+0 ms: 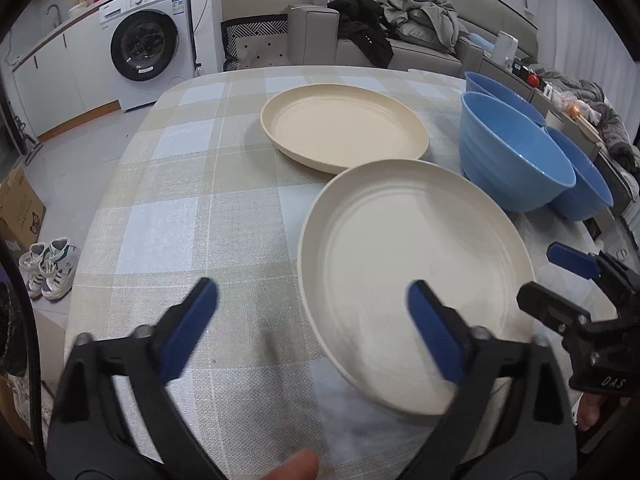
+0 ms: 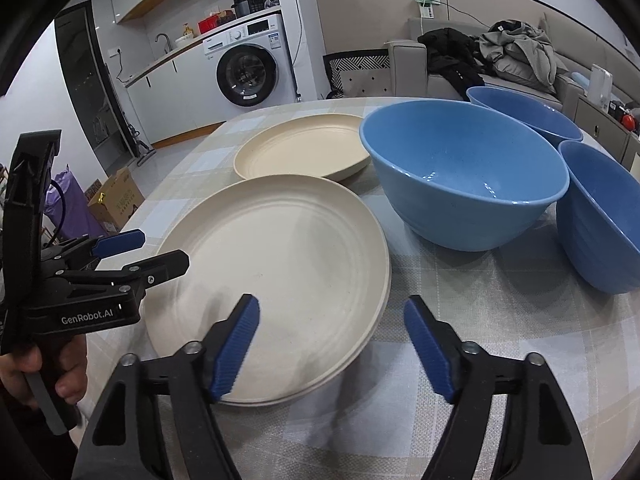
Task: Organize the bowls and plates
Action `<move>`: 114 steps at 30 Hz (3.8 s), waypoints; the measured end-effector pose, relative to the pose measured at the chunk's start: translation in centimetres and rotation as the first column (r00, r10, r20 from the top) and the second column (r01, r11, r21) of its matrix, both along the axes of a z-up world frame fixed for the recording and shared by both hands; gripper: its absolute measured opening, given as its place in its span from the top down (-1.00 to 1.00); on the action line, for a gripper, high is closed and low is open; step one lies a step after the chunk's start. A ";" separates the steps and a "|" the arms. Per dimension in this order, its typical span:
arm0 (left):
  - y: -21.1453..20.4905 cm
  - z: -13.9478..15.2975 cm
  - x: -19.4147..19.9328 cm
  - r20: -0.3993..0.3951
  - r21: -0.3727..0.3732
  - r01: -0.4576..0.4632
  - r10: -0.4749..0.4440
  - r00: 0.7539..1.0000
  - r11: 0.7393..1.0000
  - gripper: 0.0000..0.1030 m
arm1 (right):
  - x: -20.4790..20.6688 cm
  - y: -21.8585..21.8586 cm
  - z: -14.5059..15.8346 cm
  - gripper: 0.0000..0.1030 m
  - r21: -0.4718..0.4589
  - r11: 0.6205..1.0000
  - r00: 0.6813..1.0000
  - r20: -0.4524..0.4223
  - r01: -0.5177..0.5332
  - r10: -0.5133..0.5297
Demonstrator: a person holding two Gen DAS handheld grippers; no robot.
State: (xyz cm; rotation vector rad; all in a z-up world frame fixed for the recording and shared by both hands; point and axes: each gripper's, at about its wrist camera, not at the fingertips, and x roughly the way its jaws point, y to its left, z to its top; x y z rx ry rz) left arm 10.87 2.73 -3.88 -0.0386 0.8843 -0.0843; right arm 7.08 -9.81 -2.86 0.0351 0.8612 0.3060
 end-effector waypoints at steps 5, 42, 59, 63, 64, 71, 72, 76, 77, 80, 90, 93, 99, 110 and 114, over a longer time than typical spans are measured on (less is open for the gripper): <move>0.6 0.6 0.1 0.017 -0.022 -0.017 0.017 1.000 1.000 -0.97 | 0.0 -0.3 0.7 -0.84 0.006 1.000 1.000 0.028 0.008 -0.009; 2.8 4.9 4.6 0.070 0.007 -0.102 0.101 0.992 0.995 -0.97 | 4.9 0.2 8.2 -0.96 0.060 0.998 0.988 0.156 -0.024 0.014; 3.3 6.5 9.3 0.045 -0.009 -0.145 0.145 0.988 0.989 -0.97 | 10.6 0.2 11.8 -0.96 0.033 0.998 0.989 0.139 -0.054 0.049; 3.3 6.4 10.6 0.032 -0.011 -0.146 0.146 0.989 0.989 -0.97 | 11.8 0.4 12.4 -0.96 0.006 0.998 0.988 0.141 -0.065 0.063; 3.3 6.3 11.0 0.029 -0.014 -0.144 0.144 0.989 0.990 -0.97 | 12.2 0.5 12.4 -0.96 0.003 0.998 0.989 0.135 -0.066 0.065; 3.6 5.7 13.1 0.000 -0.045 -0.141 0.141 0.990 0.989 -0.95 | 15.4 0.5 11.4 -0.96 -0.027 0.997 0.994 0.071 -0.076 0.078; 3.7 5.5 13.4 -0.006 -0.050 -0.141 0.140 0.990 0.989 -0.94 | 16.0 0.5 11.1 -0.96 -0.026 0.997 0.995 0.054 -0.079 0.081; 3.9 5.2 14.4 -0.022 -0.053 -0.134 0.133 0.991 0.989 -0.93 | 18.1 0.5 10.7 -0.96 -0.045 0.996 0.997 0.021 -0.077 0.078; 4.0 5.1 14.6 -0.020 -0.049 -0.138 0.137 0.990 0.989 -0.93 | 18.4 0.6 10.7 -0.96 -0.050 0.995 0.997 0.017 -0.081 0.082; 4.1 4.9 15.4 -0.024 -0.045 -0.147 0.146 0.989 0.988 -0.93 | 19.8 0.8 10.5 -0.96 -0.057 0.995 0.996 0.001 -0.085 0.085; 4.5 3.6 18.3 -0.054 -0.052 -0.155 0.153 0.987 0.986 -0.93 | 23.4 1.9 8.3 -0.96 -0.102 0.990 0.993 -0.074 -0.100 0.093; 4.5 3.2 18.9 -0.059 -0.054 -0.156 0.153 0.986 0.986 -0.93 | 24.3 2.4 7.6 -0.95 -0.128 0.985 0.990 -0.095 -0.113 0.102; 4.3 2.4 19.9 -0.075 -0.050 -0.152 0.148 0.986 0.987 -0.92 | 25.6 3.4 6.3 -0.89 -0.167 0.976 0.984 -0.135 -0.138 0.116; 4.0 0.8 21.3 -0.120 -0.047 -0.149 0.142 0.982 0.988 -0.77 | 27.6 4.1 4.0 -0.47 -0.195 0.964 0.962 -0.238 -0.181 0.133; 3.8 -0.1 21.9 -0.140 -0.041 -0.150 0.143 0.980 0.988 -0.70 | 28.4 3.9 3.3 -0.41 -0.173 0.966 0.946 -0.294 -0.192 0.136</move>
